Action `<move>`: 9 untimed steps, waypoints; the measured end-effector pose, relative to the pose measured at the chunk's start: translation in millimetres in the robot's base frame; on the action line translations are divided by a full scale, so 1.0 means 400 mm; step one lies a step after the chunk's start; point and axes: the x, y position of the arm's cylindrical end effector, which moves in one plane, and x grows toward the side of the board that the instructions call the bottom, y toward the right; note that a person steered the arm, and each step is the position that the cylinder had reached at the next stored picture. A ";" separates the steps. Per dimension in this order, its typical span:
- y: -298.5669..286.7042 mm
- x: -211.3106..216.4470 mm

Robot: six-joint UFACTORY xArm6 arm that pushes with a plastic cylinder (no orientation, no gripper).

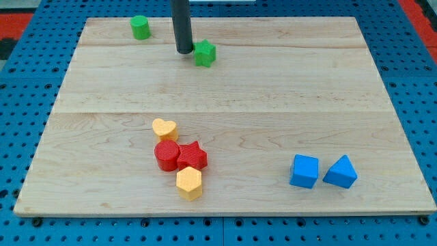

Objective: Slide the green star into the green circle

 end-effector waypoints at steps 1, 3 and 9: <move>0.017 0.081; 0.130 0.033; -0.027 -0.185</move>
